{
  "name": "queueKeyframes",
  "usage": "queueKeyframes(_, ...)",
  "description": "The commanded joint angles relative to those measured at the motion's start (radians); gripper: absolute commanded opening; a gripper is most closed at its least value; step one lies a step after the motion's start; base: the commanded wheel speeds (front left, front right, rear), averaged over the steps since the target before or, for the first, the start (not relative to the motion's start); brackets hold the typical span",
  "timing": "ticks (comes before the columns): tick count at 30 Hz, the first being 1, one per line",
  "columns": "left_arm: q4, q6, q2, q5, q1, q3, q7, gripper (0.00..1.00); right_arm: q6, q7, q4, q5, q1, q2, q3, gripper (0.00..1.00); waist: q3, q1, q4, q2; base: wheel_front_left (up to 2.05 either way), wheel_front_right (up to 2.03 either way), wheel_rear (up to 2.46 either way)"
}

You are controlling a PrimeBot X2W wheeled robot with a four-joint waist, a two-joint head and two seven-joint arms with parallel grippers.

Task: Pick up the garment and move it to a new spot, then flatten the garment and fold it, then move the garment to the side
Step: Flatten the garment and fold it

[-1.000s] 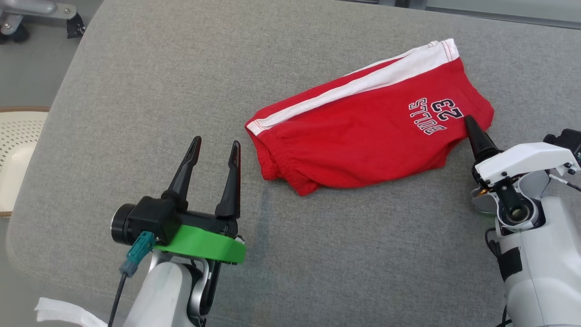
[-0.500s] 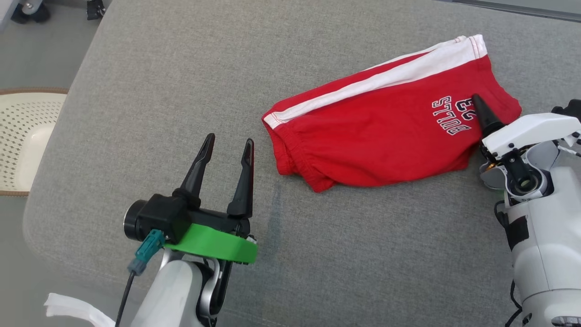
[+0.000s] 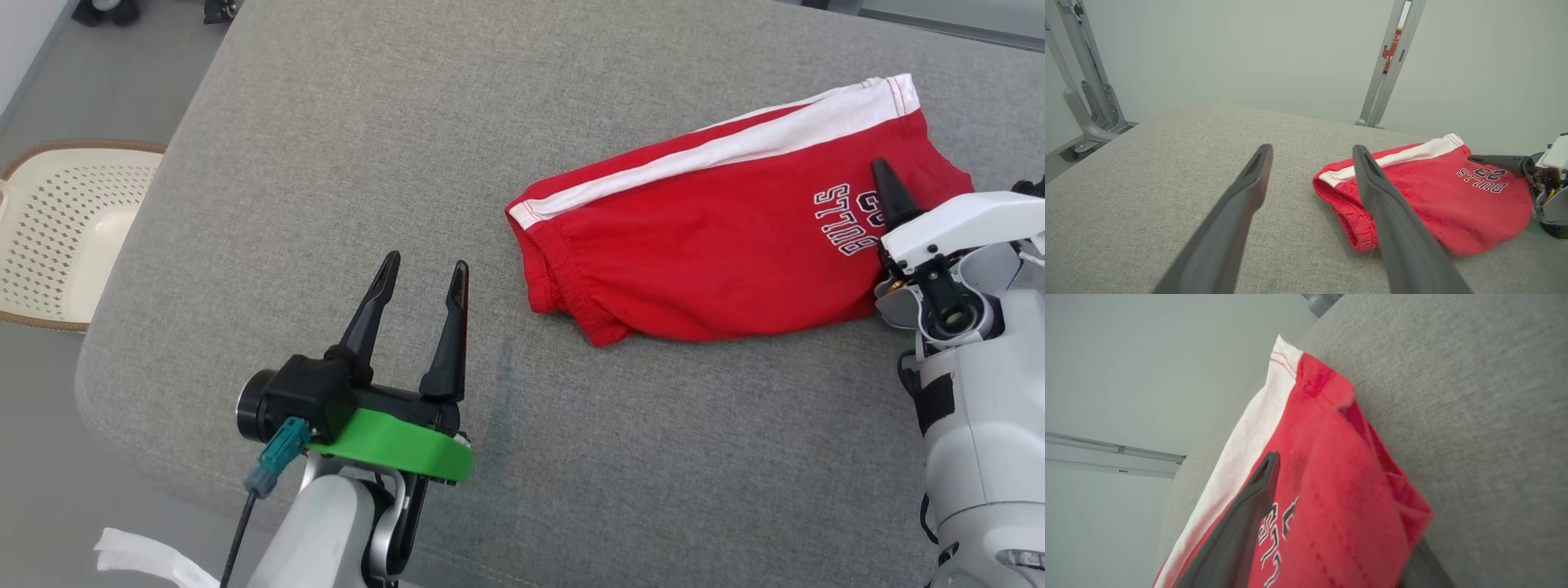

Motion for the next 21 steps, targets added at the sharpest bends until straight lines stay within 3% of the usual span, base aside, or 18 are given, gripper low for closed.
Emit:
queueKeyframes(1, 0.006, 0.004, 0.001, 0.009, 0.012, 0.006, 0.000, 1.00, -0.004, 0.003, 0.034, 0.020, 0.058, 0.037, 0.007, 0.00, -0.019, 0.0000, -0.013, 0.0000, 0.00, 0.00, 0.00)
queueKeyframes(11, 0.012, -0.011, 0.001, 0.040, 0.029, 0.033, 0.000, 1.00, -0.003, -0.074, -0.097, 0.089, 0.122, 0.017, 0.024, 0.00, -0.077, 0.0000, -0.091, 0.0000, 0.00, 0.00, 0.00)
queueKeyframes(21, 0.021, -0.026, 0.001, 0.059, 0.068, 0.049, 0.000, 1.00, -0.003, -0.118, -0.251, 0.050, 0.296, 0.019, -0.093, 0.00, -0.137, 0.0000, -0.167, 0.0000, 0.00, 0.00, 0.00)
